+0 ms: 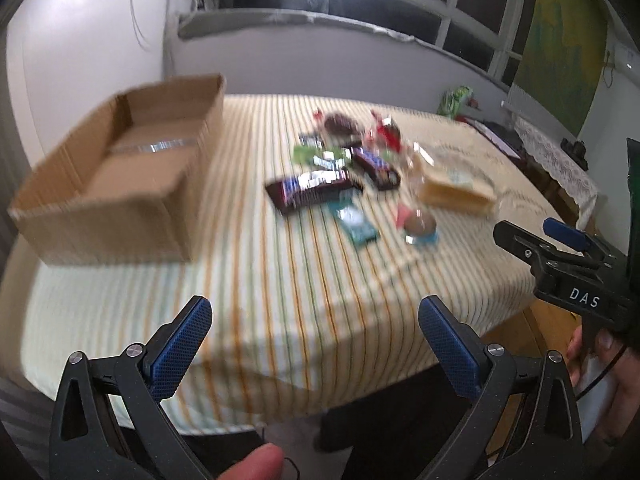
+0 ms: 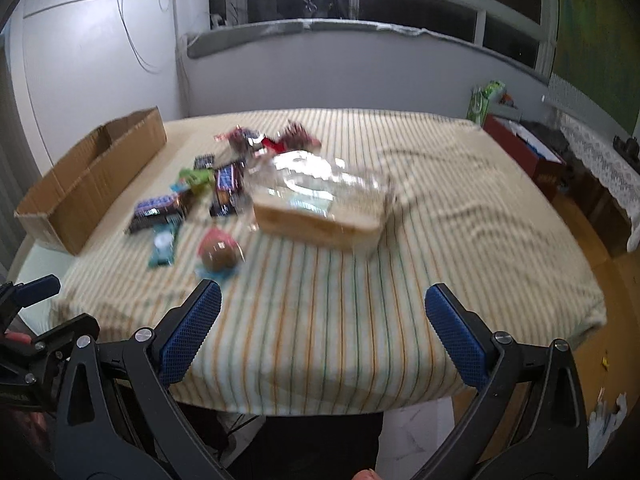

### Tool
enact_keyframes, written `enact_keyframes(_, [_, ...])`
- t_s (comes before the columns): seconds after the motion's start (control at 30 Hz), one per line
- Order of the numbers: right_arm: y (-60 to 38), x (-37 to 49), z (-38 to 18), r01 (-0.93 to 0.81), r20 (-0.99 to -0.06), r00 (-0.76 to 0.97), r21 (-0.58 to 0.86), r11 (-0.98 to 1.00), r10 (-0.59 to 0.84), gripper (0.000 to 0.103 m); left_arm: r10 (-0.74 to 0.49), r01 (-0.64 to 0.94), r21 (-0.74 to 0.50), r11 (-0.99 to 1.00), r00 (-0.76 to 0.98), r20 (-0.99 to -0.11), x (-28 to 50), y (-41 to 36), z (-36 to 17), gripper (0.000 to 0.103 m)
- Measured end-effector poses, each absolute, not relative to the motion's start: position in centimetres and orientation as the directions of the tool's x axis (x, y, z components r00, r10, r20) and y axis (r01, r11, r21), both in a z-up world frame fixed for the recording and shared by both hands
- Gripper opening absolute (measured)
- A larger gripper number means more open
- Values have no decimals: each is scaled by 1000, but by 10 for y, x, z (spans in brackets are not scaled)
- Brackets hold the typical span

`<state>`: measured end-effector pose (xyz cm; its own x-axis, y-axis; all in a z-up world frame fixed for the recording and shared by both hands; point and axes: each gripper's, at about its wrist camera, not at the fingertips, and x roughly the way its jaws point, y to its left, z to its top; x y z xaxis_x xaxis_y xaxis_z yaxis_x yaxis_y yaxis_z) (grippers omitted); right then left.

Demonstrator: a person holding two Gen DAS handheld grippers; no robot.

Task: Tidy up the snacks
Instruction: 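Grasp the green candy packet with the left tool while the right tool grasps the pink chocolate egg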

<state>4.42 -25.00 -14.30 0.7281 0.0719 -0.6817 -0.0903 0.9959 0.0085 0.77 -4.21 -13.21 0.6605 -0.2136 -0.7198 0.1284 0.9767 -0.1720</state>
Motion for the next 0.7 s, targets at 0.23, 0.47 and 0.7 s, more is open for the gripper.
enact_keyframes(0.23, [-251, 49, -144, -115, -683, 723, 36, 993, 108, 103, -189, 107, -160, 981, 683, -705, 12, -41, -136, 102])
enact_keyframes(0.47, [-240, 71, -157, -204, -694, 683, 119, 972, 228, 103, -212, 135, -163, 977, 686, -696, 29, -44, -133, 102])
enact_keyframes(0.7, [-229, 104, -167, -324, -676, 664, 126, 938, 320, 103, -260, 198, -170, 965, 661, -704, 75, -51, -141, 102])
